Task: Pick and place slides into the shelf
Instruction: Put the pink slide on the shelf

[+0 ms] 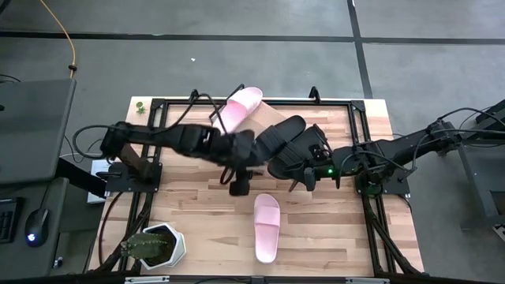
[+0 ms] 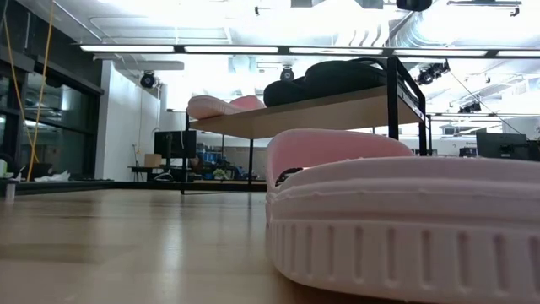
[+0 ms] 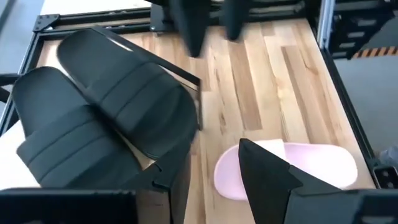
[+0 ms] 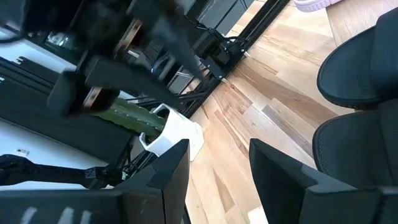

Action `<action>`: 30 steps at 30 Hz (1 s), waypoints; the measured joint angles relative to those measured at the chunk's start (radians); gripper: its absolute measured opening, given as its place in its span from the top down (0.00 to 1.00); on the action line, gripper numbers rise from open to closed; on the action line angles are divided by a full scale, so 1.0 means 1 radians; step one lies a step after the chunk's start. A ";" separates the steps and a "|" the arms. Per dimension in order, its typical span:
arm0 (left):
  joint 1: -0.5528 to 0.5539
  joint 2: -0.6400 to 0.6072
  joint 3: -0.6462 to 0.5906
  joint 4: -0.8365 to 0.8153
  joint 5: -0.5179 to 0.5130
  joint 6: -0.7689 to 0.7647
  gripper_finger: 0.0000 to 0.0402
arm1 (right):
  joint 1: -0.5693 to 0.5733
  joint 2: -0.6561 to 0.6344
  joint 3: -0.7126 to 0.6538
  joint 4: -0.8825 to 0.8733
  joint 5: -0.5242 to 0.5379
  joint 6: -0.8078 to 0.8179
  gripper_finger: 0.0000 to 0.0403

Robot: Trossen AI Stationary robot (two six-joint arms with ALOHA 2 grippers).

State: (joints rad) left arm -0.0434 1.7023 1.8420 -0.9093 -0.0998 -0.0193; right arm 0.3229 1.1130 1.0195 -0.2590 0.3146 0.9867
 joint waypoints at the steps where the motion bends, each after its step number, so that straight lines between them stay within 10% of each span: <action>1: -0.020 0.000 0.000 -0.007 -0.024 -0.009 0.70 | 0.000 0.000 0.000 0.000 0.000 0.000 0.61; 30: -0.368 0.202 -0.002 -0.004 -0.243 -0.126 0.61 | -0.002 0.000 0.000 -0.042 -0.053 0.000 0.61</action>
State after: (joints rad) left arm -0.4111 1.9046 1.8400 -0.9131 -0.3430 -0.1455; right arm 0.3206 1.1133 1.0195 -0.3007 0.2613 0.9863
